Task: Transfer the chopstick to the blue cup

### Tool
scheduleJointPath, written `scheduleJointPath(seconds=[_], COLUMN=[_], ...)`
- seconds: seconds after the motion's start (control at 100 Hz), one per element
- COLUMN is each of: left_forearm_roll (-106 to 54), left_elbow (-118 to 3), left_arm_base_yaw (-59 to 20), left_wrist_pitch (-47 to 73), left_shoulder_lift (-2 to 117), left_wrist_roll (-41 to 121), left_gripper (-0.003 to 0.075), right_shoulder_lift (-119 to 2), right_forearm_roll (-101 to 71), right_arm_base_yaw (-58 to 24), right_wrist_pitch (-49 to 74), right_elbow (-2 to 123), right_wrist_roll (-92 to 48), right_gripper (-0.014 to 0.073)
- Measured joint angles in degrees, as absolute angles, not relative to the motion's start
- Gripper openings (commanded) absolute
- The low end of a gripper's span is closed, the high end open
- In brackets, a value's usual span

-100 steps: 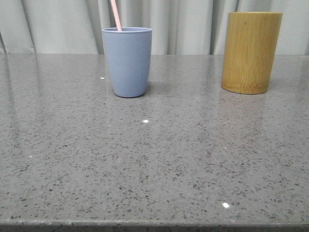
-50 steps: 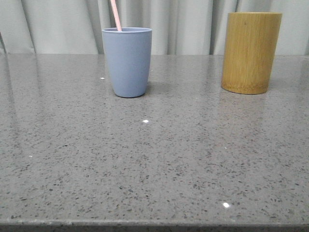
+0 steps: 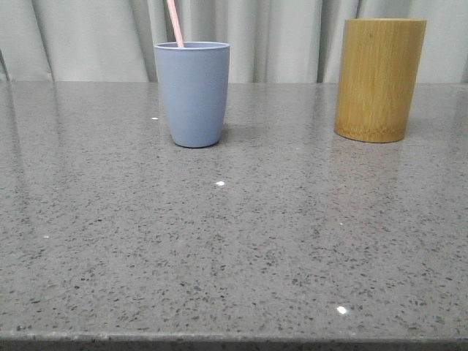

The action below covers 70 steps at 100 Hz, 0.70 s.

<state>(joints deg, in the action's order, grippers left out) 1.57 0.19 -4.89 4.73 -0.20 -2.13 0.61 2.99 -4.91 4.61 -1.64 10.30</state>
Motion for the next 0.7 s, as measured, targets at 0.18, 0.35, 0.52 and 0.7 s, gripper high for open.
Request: scheduleJointPath(seconds=[0.18, 0.35, 0.52, 0.7], left_forearm_roll=[1.6, 1.6, 1.6, 1.6], left_elbow=[0.2, 0.2, 0.2, 0.2], left_arm_base_yaw=[-4.9, -4.9, -4.9, -4.9], left_wrist_pitch=[4.7, 4.7, 4.7, 4.7], left_shoulder_lift=[-0.2, -0.2, -0.2, -0.2], left_wrist_roll=[-2.1, -2.1, -2.2, -2.2], left_gripper=[-0.0019, -0.0019, -0.0019, -0.0019], right_shoulder_lift=[0.6, 0.6, 0.6, 0.6], right_forearm_roll=[2.5, 2.4, 2.4, 2.4], right_arm_base_yaw=[-4.0, -4.0, -4.0, -4.0], right_wrist_pitch=[4.4, 4.4, 4.4, 4.4], right_elbow=[-1.6, -1.6, -1.6, -1.6], right_wrist_roll=[10.3, 10.3, 10.3, 10.3], right_gripper=[-0.0068, -0.0068, -0.0068, -0.0068])
